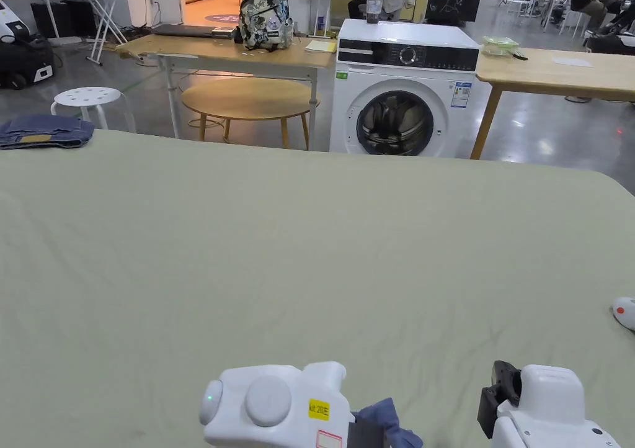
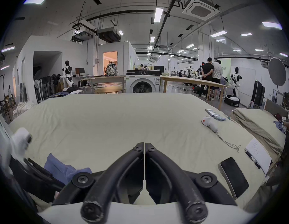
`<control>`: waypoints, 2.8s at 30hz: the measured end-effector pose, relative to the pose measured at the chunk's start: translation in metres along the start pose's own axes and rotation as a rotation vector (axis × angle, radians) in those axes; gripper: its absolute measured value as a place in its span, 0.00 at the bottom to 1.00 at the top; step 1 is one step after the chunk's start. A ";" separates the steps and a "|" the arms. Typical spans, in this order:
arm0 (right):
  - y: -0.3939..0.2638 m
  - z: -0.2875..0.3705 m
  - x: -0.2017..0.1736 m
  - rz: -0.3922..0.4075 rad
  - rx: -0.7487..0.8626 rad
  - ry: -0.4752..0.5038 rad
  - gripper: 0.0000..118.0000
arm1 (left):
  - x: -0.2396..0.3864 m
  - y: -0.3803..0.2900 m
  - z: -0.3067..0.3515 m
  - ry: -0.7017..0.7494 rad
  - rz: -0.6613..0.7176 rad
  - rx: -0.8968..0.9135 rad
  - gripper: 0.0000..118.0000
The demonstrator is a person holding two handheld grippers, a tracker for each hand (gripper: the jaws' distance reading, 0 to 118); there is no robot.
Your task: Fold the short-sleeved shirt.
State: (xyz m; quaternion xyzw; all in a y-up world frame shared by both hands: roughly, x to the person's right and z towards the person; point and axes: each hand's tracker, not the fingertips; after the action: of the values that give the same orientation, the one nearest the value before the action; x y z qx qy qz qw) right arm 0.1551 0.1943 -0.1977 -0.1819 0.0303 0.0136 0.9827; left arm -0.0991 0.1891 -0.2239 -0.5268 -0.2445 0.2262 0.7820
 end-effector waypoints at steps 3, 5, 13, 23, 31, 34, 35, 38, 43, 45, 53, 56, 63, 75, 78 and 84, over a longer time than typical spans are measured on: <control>-0.001 0.000 0.000 -0.004 -0.002 0.000 0.00 | -0.009 0.006 0.004 -0.029 -0.008 0.049 0.36; -0.002 0.001 -0.001 -0.007 -0.004 0.000 0.00 | -0.016 0.008 -0.002 -0.037 0.004 0.053 0.17; -0.003 0.002 -0.001 -0.012 -0.003 -0.004 0.00 | -0.048 -0.015 -0.095 -0.106 0.154 -0.110 0.00; 0.000 0.002 -0.004 -0.007 0.015 -0.003 0.00 | -0.035 -0.017 -0.076 -0.061 0.046 -0.009 0.00; 0.008 -0.003 -0.018 0.015 0.048 0.009 0.00 | -0.050 -0.002 0.023 0.217 -0.131 0.332 0.00; 0.012 -0.003 -0.024 0.012 0.072 0.017 0.00 | -0.057 -0.005 0.059 0.398 -0.202 0.526 0.00; 0.014 -0.003 -0.026 0.015 0.081 0.016 0.00 | -0.057 -0.007 0.071 0.452 -0.224 0.585 0.00; 0.018 -0.003 -0.030 0.010 0.111 0.024 0.00 | -0.062 -0.014 0.095 0.590 -0.279 0.764 0.00; 0.026 0.003 -0.035 -0.008 0.180 0.023 0.00 | -0.067 -0.020 0.114 0.797 -0.323 0.974 0.00; 0.029 0.008 -0.035 -0.020 0.226 0.017 0.00 | -0.070 -0.024 0.120 0.775 -0.301 1.011 0.00; 0.025 0.031 -0.038 -0.006 0.282 0.012 0.00 | -0.072 -0.044 0.127 0.765 -0.322 1.124 0.00; 0.008 0.040 -0.045 0.008 0.193 0.055 0.00 | -0.072 -0.044 0.126 0.766 -0.328 1.091 0.00; -0.056 0.024 -0.082 0.111 -0.181 0.221 0.00 | -0.079 -0.049 0.125 0.732 -0.306 1.034 0.00; -0.084 -0.040 -0.098 0.080 -0.307 0.114 0.00 | -0.094 -0.070 0.117 0.695 -0.265 0.941 0.00; -0.087 -0.052 -0.095 0.050 -0.353 0.102 0.00 | -0.099 -0.075 0.110 0.672 -0.245 0.886 0.00; -0.093 -0.057 -0.089 0.047 -0.369 0.109 0.00 | -0.114 -0.069 0.099 0.504 -0.190 0.662 0.00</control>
State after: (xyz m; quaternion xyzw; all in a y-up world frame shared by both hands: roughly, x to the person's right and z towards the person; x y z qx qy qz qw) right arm 0.0662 0.0856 -0.2119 -0.3587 0.0845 0.0321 0.9291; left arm -0.2425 0.1663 -0.1440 -0.2613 -0.0072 0.0836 0.9616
